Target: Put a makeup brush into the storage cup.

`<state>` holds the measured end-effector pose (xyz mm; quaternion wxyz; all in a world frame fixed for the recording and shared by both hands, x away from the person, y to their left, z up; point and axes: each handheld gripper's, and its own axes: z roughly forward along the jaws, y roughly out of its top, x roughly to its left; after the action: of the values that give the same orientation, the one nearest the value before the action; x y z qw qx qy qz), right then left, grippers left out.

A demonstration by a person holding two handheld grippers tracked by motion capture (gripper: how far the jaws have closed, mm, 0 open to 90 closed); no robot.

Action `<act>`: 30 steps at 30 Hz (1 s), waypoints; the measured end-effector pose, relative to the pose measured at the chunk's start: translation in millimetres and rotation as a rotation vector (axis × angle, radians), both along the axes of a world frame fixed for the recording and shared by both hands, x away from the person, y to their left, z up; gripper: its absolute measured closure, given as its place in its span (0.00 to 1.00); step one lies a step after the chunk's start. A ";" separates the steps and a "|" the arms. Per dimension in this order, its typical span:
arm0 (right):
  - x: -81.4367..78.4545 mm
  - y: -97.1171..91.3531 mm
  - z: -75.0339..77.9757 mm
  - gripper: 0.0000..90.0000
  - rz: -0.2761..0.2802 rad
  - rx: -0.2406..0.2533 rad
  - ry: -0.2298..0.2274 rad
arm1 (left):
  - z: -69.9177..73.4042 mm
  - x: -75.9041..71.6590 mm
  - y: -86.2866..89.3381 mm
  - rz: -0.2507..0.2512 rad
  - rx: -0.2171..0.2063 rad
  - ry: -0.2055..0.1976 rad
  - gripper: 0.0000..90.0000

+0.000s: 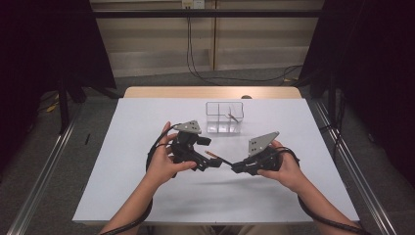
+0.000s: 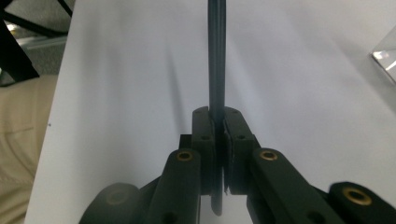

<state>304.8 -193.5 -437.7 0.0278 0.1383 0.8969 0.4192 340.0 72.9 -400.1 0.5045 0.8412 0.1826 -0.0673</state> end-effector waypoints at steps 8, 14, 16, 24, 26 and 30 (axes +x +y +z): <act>0.2 -2.5 -0.5 0.94 -0.026 0.067 0.009 | -3.5 -1.6 -0.3 0.002 -0.005 -0.012 0.05; 0.0 -3.0 -2.7 0.94 -0.042 0.114 0.018 | -5.2 -1.6 0.7 0.012 -0.021 -0.012 0.05; 0.1 -2.7 -3.4 0.94 -0.050 0.123 0.017 | -5.9 -1.5 0.6 0.013 -0.025 -0.011 0.05; 1.4 -5.1 -1.9 0.94 -0.099 0.206 0.004 | -6.2 -1.3 0.5 0.018 -0.032 -0.015 0.05; 1.2 -4.8 -2.0 0.94 -0.109 0.227 0.007 | -5.9 -1.4 0.2 0.018 -0.035 -0.015 0.06; 0.3 -3.9 -1.9 0.94 -0.123 0.273 0.003 | -5.5 -1.6 -0.1 0.022 -0.045 -0.022 0.06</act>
<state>305.1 -197.4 -439.6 0.0329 0.1964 0.8213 0.5346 338.4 72.7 -405.7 0.5262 0.8282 0.1847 -0.0565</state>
